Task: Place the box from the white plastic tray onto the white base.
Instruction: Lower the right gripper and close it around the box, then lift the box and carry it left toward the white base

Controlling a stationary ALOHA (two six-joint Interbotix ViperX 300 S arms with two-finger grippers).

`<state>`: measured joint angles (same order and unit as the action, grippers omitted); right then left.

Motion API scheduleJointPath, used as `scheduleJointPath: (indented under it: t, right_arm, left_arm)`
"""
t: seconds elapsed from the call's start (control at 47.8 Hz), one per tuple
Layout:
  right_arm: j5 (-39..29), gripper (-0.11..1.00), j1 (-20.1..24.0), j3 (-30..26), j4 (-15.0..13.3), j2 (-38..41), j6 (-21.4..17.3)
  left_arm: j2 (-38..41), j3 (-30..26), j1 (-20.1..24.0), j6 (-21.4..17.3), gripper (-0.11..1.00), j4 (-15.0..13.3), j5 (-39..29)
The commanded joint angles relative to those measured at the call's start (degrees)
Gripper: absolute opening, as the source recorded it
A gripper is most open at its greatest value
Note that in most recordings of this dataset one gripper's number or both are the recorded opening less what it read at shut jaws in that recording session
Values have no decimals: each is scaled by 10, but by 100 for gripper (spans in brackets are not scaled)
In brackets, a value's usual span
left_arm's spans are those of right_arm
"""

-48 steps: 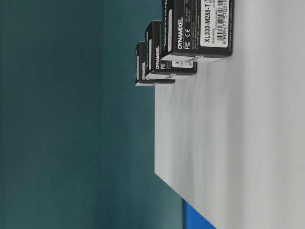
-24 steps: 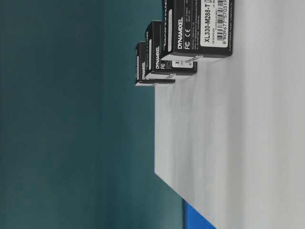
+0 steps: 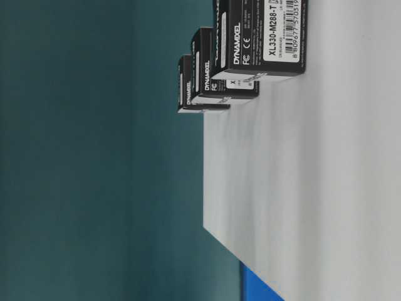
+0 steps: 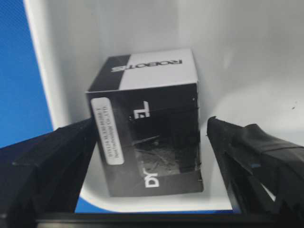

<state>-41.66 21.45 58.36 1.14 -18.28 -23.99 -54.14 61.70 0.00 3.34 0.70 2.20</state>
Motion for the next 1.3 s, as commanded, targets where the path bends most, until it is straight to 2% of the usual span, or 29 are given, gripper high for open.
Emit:
scheduleJointPath:
  t: [0.0,0.188,0.272,0.335,0.461,0.628,0.754,1.047,1.173,1.277]
  right_arm:
    - [10,100,-1,1,-1,7,1]
    - [22,99,-2,1,-1,5,-2]
    - [36,95,-3,1,-1,5,-3]
    - [44,86,-4,1,2,4,-3]
    - [45,59,-4,-1,5,1,-4]
    - [41,58,-4,-2,7,-15,-4]
    - [9,58,-5,-15,10,-39,-5]
    - [-190,58,-34,-118,12,-120,-4]
    - [-234,58,-34,-167,15,-130,-8]
    - [-236,58,-35,-205,16,-127,-17]
  left_arm:
    - [4,-15,1,1,-3,1,3]
    - [4,-15,2,1,-3,1,3]
    - [4,-15,2,1,-3,1,3]
    - [4,-14,3,0,-3,1,2]
    - [2,-14,8,1,-3,1,-5]
    - [2,-15,8,1,-3,1,-6]
    - [2,-15,8,1,-3,1,-5]
    - [-4,-16,8,1,-3,1,-6]
    - [-3,-16,8,2,-3,1,-6]
    - [-2,-16,8,2,-3,1,-6]
